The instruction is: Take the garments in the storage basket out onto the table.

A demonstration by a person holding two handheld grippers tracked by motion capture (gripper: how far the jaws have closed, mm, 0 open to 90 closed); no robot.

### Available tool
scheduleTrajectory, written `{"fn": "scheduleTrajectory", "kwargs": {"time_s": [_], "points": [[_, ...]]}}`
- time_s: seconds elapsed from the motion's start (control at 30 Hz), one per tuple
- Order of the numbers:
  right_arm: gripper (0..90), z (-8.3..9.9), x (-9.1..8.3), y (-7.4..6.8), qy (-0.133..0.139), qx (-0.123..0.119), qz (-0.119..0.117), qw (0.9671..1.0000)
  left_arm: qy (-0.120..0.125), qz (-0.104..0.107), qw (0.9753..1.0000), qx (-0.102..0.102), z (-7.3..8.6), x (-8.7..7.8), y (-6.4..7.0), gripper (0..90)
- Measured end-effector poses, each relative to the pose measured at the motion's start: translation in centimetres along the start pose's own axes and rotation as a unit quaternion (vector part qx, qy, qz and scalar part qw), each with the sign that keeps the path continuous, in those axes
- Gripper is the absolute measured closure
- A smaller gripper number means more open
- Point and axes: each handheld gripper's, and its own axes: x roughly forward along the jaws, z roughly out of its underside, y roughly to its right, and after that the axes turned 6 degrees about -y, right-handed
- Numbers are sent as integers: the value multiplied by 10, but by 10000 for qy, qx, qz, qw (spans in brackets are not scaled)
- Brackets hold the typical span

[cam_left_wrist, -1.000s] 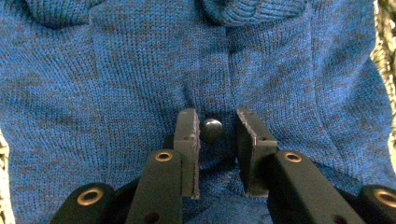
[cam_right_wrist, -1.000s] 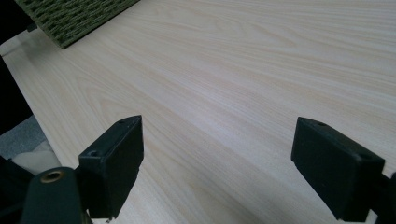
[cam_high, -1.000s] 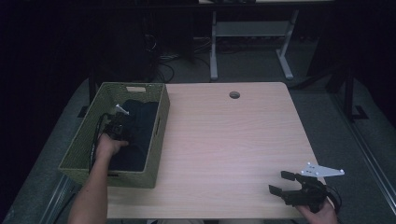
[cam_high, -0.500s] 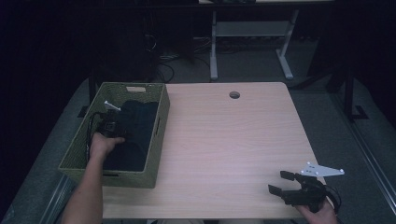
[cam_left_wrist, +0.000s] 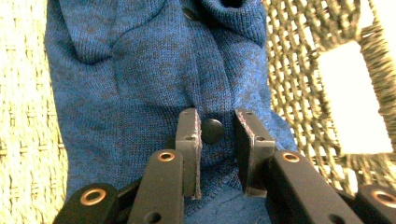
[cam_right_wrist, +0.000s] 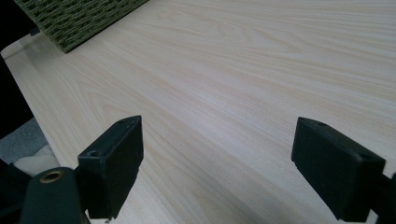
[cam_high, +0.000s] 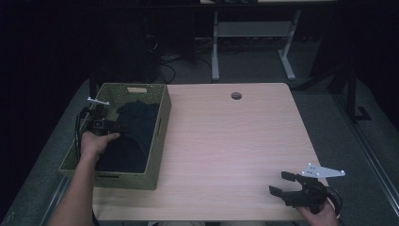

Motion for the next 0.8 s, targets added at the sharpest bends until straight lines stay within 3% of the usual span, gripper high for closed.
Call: {"fn": "scheduleTrajectory", "kwargs": {"time_s": [0.2, 0.33, 0.6, 0.63, 0.8], "points": [[164, -1, 0, -1, 0, -28, -8, 10000, 155, 140, 9998, -15, 2, -8, -2, 730], [164, -1, -1, -2, 9, -33, 11, 10000, 419, 344, 9985, -74, 2, -16, -2, 731], [164, -1, 0, -1, -2, -21, 24, 10000, 764, 627, 9950, -136, 4, -32, -6, 732], [164, -1, 0, -1, 1, -15, 28, 10000, 857, 713, 9936, -164, 4, -37, -7, 732], [164, -1, 1, -1, -5, -26, 34, 10000, 977, 771, 9921, -133, 4, -46, -7, 732]]}}
